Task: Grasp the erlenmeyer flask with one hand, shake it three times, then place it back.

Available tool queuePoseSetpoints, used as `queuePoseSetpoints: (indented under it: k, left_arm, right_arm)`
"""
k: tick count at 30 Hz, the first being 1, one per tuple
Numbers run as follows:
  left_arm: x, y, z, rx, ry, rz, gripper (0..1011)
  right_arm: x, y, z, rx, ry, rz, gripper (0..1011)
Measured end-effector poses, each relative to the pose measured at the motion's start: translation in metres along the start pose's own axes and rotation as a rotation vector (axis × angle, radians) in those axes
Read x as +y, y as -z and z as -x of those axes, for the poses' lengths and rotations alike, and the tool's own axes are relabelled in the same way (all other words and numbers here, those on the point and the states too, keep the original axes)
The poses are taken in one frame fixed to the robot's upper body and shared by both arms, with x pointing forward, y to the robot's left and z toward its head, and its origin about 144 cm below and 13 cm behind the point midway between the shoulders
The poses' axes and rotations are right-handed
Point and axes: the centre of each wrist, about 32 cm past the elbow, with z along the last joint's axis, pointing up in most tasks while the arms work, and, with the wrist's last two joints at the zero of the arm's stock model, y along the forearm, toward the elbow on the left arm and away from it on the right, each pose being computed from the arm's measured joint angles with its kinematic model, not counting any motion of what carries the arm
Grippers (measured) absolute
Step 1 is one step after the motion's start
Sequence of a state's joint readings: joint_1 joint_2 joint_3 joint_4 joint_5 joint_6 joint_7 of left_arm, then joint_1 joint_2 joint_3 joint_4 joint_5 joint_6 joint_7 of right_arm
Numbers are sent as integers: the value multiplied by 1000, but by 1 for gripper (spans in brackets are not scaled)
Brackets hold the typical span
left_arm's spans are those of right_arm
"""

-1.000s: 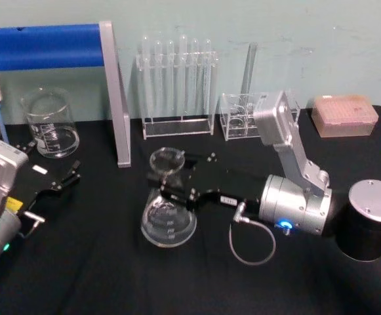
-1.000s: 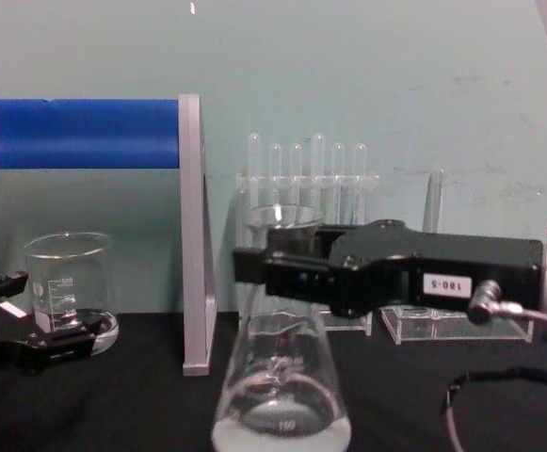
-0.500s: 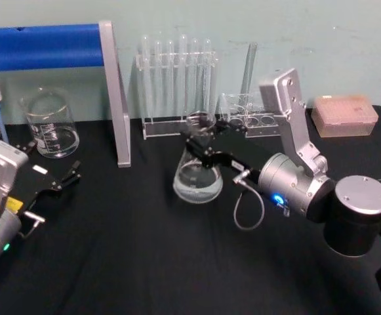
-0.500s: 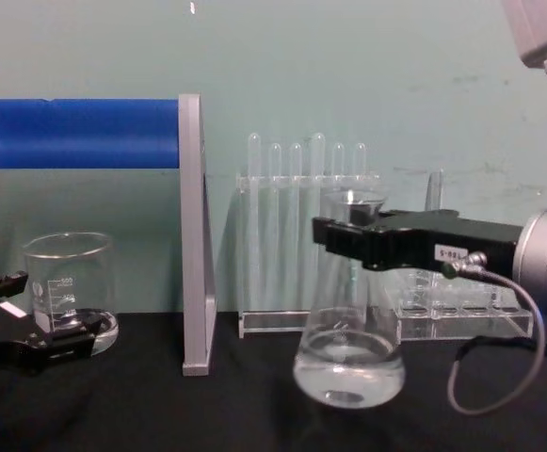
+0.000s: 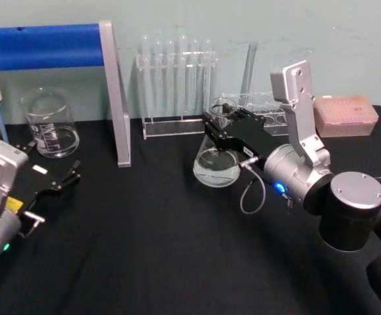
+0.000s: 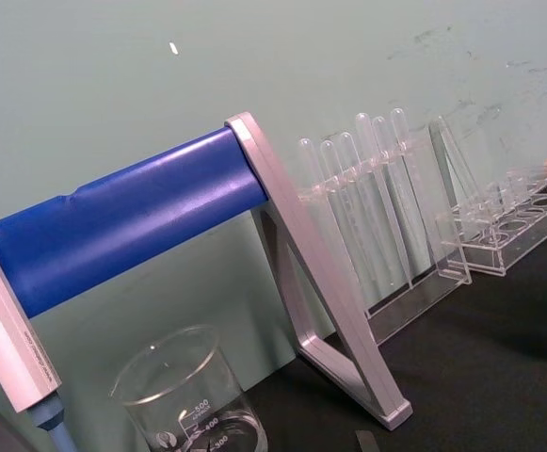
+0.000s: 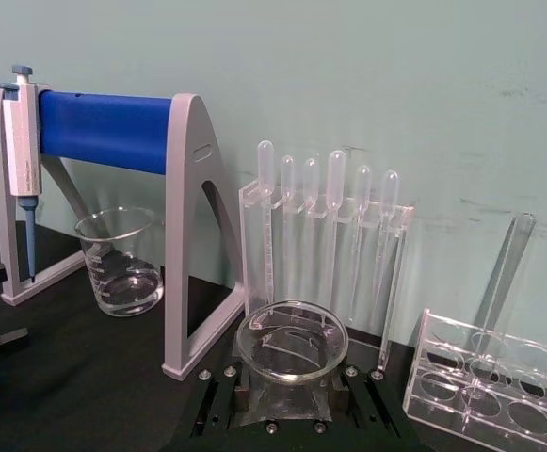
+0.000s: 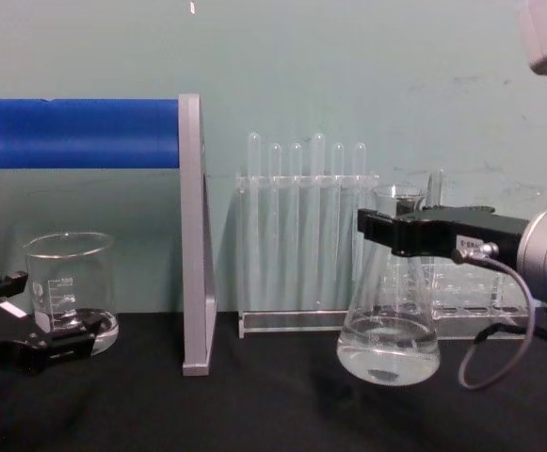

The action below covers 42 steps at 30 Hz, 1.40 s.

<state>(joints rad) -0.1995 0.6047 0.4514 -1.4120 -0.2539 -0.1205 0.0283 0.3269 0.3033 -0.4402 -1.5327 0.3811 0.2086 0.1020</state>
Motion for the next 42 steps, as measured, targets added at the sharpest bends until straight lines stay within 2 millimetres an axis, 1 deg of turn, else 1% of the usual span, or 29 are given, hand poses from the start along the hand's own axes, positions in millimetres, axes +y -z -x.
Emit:
queuePoseSetpoints:
  k: [9, 31, 42]
  left_arm:
    - [0, 0, 0, 0, 0, 0, 1001]
    - [0, 0, 0, 0, 0, 0, 1001]
    - [0, 0, 0, 0, 0, 0, 1001]
  right_arm:
    - [-4, -1, 0, 9, -66, -11, 450]
    - [-23, -2, -1, -55, -461, -61, 449]
    - [-25, -3, -2, -63, -549, -75, 449]
